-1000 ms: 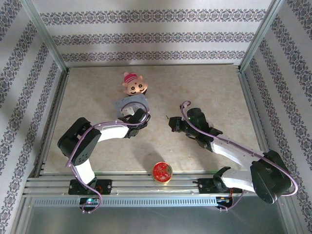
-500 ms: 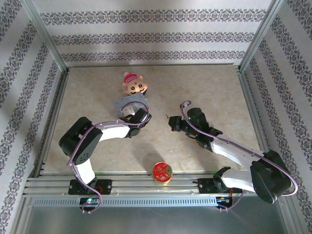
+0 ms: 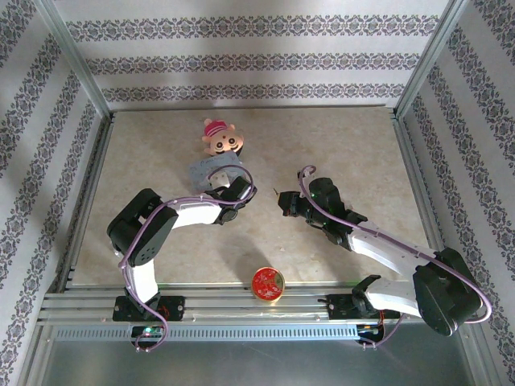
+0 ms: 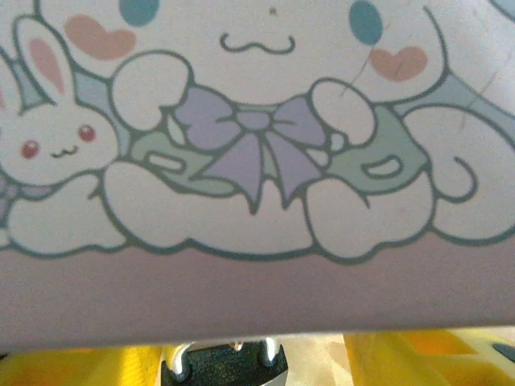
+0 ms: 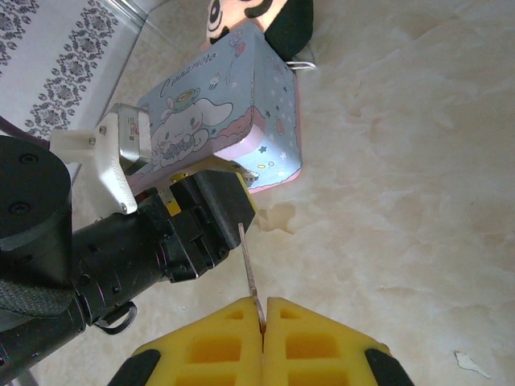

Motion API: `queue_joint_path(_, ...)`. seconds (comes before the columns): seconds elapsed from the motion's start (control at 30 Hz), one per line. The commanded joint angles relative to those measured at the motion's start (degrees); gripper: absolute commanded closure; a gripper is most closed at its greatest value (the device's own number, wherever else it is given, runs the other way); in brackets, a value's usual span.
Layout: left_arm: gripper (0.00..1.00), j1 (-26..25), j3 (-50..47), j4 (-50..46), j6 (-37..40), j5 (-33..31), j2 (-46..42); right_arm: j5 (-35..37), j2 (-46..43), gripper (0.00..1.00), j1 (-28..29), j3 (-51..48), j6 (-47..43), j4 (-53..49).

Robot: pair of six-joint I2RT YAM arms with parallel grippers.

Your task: Unlock a padlock with a key

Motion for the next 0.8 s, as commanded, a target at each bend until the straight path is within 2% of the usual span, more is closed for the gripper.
queue_joint_path(0.0, 0.41, -0.6, 1.8, -1.7, 1.1, -3.3, 0.9, 0.5, -0.7, 1.0, 0.2, -0.1, 0.4, 1.5)
queue_joint_path(0.17, 0.45, -0.6, 2.1, -2.0, 1.3, -4.1, 2.1, 0.4, -0.7, 1.0, 0.2, -0.1, 0.5, 1.5)
queue_joint_path(0.3, 0.53, -0.6, 1.8, -1.5, 1.3, -4.2, 2.8, 0.4, -0.6, 1.0, 0.3, -0.2, 0.5, 1.5)
queue_joint_path(0.43, 0.54, -0.6, 1.0, -0.6, 1.6, -4.8, 2.7, 0.7, -1.0, 1.0, 0.4, -0.6, 0.5, 1.5)
queue_joint_path(0.53, 0.59, -0.6, 0.7, 0.2, 2.0, -5.0, 2.5, 0.9, -1.2, 1.0, 0.4, -0.8, 0.5, 1.6)
queue_joint_path(0.77, 0.79, -0.6, 0.5, 1.2, 2.7, -3.1, 2.0, 1.1, -1.8, 1.0, 0.5, -1.4, 0.6, 1.4)
